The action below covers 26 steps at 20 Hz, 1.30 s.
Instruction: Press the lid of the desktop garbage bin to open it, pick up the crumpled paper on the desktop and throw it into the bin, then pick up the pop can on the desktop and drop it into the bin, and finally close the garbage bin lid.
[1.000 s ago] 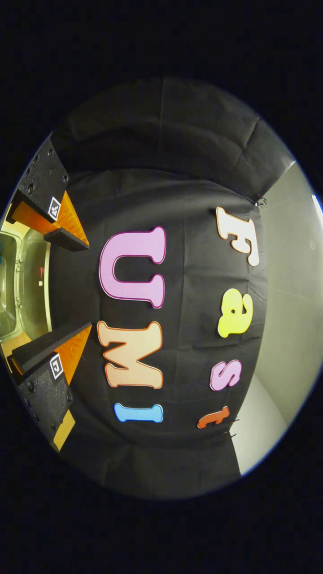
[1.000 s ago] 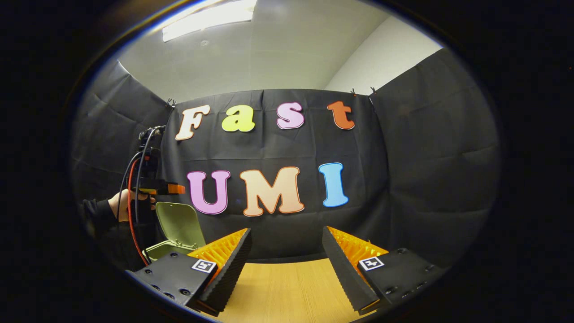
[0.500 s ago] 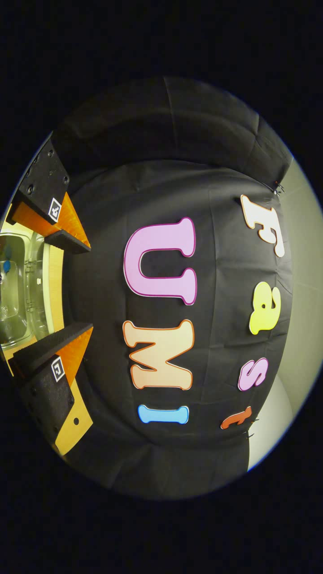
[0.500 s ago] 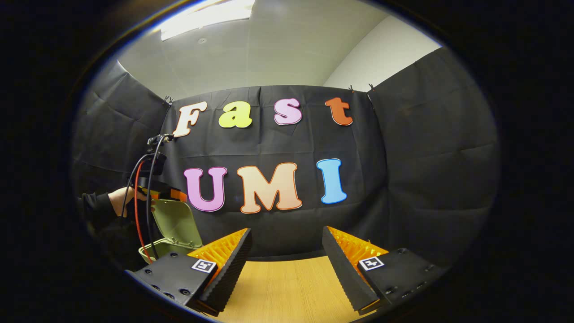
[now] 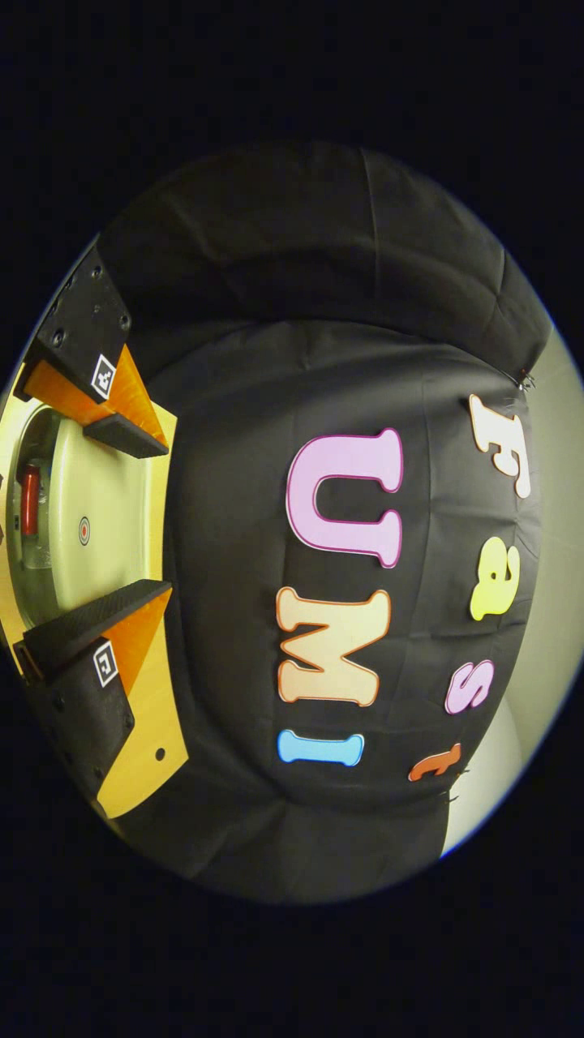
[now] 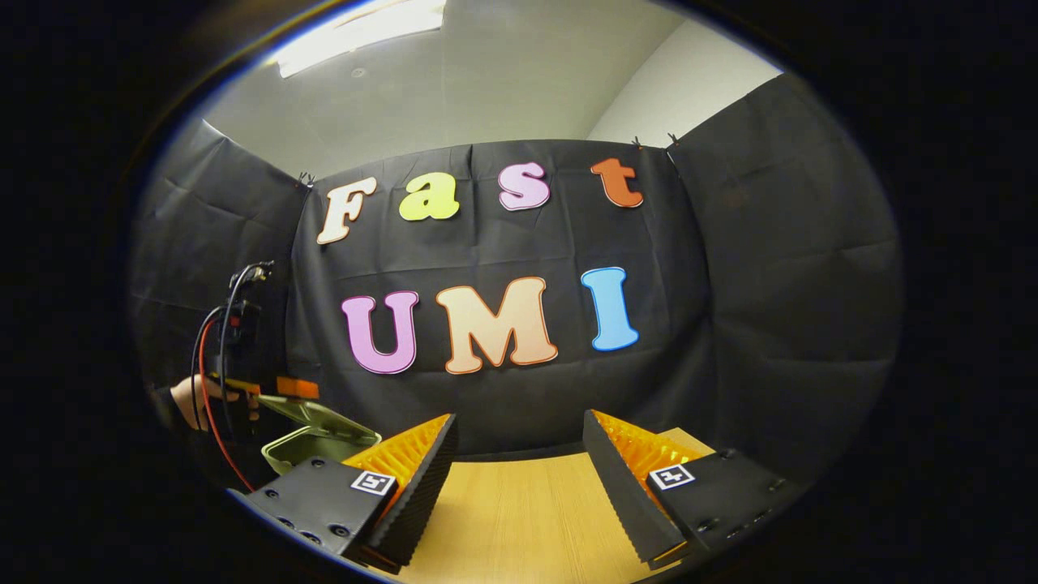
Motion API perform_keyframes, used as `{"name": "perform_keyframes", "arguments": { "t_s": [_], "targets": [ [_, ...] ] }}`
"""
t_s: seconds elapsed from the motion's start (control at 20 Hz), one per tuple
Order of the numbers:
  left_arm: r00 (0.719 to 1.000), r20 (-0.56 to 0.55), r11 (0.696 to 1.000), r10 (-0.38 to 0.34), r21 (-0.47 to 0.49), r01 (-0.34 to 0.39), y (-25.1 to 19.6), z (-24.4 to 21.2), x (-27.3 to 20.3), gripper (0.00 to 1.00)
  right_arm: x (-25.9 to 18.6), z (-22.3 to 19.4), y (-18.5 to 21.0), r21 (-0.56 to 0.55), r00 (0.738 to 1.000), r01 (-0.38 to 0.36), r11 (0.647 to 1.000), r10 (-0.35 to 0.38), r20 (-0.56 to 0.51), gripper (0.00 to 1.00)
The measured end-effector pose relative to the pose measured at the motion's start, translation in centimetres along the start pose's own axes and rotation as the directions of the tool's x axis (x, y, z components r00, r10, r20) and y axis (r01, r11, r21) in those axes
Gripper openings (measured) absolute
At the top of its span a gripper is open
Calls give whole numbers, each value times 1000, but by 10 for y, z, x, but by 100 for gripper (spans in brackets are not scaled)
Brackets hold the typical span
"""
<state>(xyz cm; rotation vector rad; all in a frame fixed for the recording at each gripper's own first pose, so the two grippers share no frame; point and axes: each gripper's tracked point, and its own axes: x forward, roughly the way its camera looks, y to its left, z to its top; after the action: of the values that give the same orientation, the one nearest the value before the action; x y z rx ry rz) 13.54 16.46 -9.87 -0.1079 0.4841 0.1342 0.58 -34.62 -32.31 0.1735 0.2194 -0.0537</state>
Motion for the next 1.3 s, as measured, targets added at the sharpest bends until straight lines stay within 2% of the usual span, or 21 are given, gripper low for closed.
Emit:
{"name": "perform_keyframes", "arguments": {
  "t_s": [0.15, 0.3, 0.4, 0.6, 0.85, 0.95, 1.05, 1.2, 1.3],
  "targets": [
    [998, -58, 1000, 18, -7, -18, 1, -45, -9, 93, 1, -4, 9, -6, 1000, -21, 1000, 21, -15, 97],
    [996, -88, 999, 31, -15, -33, 4, -71, -15, 93, 0, -9, 16, -19, 999, -37, 999, 36, -23, 97],
    [992, -115, 999, 49, 20, -47, 4, -85, -17, 93, 0, -13, 19, -23, 999, -43, 999, 42, -33, 97],
    [996, -68, 998, 56, 15, -55, 5, -83, -20, 96, -1, -20, 21, -13, 998, -47, 999, 46, -51, 97],
    [998, -42, 999, 36, 29, -35, 3, -88, -21, 95, 1, -26, 25, -8, 996, -56, 998, 55, -66, 97],
    [1000, 7, 999, 20, 28, -21, 4, -85, -20, 95, 2, -29, 28, -2, 996, -62, 998, 61, -72, 97],
    [999, 26, 1000, 19, 24, -20, 2, -88, -19, 94, 3, -30, 30, 0, 995, -67, 998, 67, -72, 100],
    [997, 81, 998, 18, 64, -24, 3, -81, -20, 96, 4, -30, 29, 2, 995, -65, 998, 65, -72, 97],
    [996, 77, 998, 36, 47, -40, 4, -75, -19, 93, 5, -29, 27, 4, 995, -62, 998, 62, -71, 97]
  ]
}}
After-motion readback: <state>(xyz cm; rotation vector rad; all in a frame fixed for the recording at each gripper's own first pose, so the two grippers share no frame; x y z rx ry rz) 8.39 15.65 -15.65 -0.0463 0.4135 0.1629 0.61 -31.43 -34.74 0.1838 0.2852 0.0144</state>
